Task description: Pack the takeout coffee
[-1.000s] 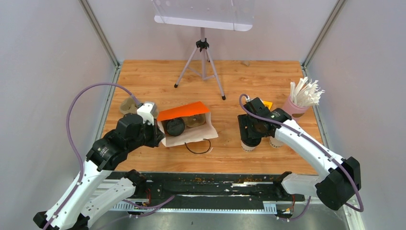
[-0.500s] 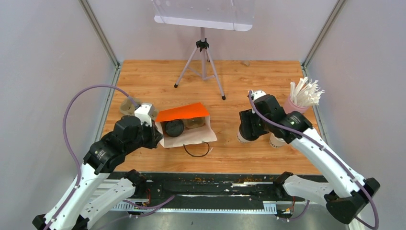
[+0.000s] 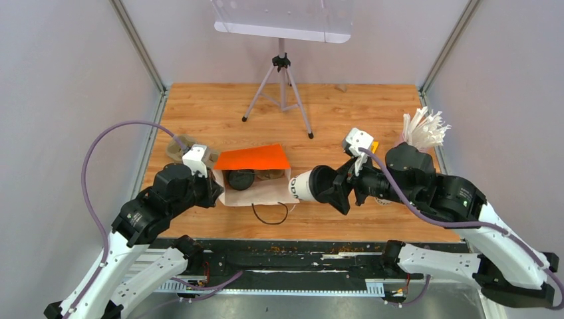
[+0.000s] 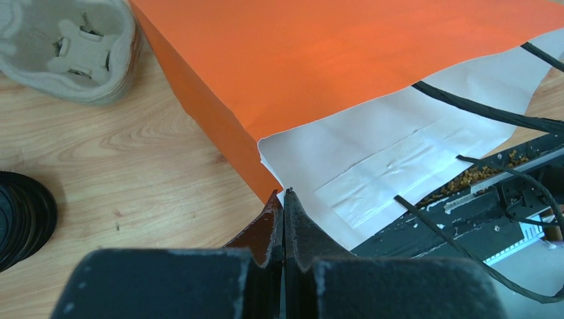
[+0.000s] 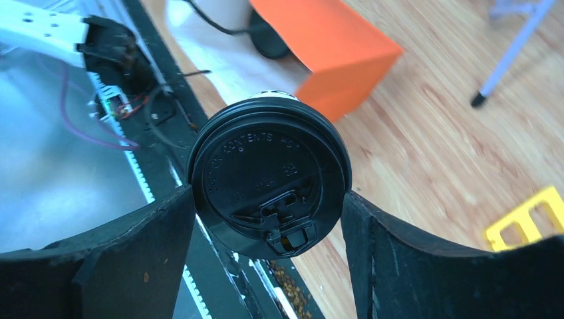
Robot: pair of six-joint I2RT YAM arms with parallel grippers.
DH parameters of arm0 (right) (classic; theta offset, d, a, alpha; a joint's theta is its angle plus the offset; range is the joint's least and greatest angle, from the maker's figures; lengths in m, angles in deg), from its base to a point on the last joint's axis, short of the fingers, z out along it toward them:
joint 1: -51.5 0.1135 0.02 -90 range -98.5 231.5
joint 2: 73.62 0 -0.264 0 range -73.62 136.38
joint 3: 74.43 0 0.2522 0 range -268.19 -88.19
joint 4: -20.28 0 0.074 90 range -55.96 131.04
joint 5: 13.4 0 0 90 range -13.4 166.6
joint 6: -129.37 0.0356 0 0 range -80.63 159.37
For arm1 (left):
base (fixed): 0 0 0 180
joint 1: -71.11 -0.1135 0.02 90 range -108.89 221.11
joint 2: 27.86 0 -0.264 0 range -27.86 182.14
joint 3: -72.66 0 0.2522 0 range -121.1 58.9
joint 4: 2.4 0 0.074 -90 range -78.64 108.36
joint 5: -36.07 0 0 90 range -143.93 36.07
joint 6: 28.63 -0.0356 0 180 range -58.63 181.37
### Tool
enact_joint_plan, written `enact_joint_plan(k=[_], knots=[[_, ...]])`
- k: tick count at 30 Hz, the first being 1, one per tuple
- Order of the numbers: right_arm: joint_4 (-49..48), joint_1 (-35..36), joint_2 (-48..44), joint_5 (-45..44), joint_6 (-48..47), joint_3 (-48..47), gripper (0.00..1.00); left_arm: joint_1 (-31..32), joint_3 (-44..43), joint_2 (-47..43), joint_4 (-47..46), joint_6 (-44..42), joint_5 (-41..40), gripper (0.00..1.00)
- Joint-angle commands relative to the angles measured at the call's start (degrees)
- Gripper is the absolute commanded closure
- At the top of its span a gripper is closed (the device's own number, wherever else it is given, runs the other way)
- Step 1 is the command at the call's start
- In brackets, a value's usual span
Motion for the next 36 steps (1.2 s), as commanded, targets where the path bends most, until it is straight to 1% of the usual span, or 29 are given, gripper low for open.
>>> enact_joint_plan(k=[1, 4, 6, 12, 16, 19, 24, 27, 32, 36], knots=[[-6.0, 8.9, 3.9, -3.1, -2.7, -5.1, 0.32, 0.1, -0.6, -1.0, -1.2, -1.1, -1.5, 1.00], [-8.0, 14.7, 6.9, -7.2, -5.2, -7.5, 0.31, 0.2, -0.8, -0.8, -1.4, -1.2, -1.5, 1.00], [-9.8, 18.1, 8.4, -7.7, -7.0, -8.2, 0.31, 0.1, -1.0, -0.4, -1.3, -1.1, -1.2, 1.00], [-19.6, 23.4, 9.9, -9.7, -16.2, -4.7, 0.30, 0.1, -1.1, -0.5, -1.4, -1.2, -1.1, 1.00], [-22.8, 24.2, 12.3, -10.1, -23.9, -3.5, 0.28, 0.1, -1.1, -0.4, -1.5, -1.1, -0.3, 1.00], [-22.6, 24.4, 14.6, -8.2, -29.8, -2.5, 0.28, 0.1, -1.6, -0.4, -1.2, -0.9, -0.1, 1.00], [-22.5, 24.7, 15.8, -5.2, -39.1, -0.4, 0.28, 0.1, -2.7, -0.3, -0.4, -1.2, -0.8, 1.00], [-23.2, 24.8, 17.0, -6.8, -43.9, 0.1, 0.29, 0.1, -2.7, -0.4, -0.3, -1.2, -0.2, 1.00], [-22.8, 24.7, 20.4, -10.4, -51.9, 0.3, 0.28, 0.1, -2.1, -0.8, 0.1, -1.7, 0.9, 1.00], [-21.9, 24.7, 22.5, -11.1, -55.5, 1.0, 0.29, 0.1, -1.9, -0.9, 0.1, -1.7, 1.0, 1.00]])
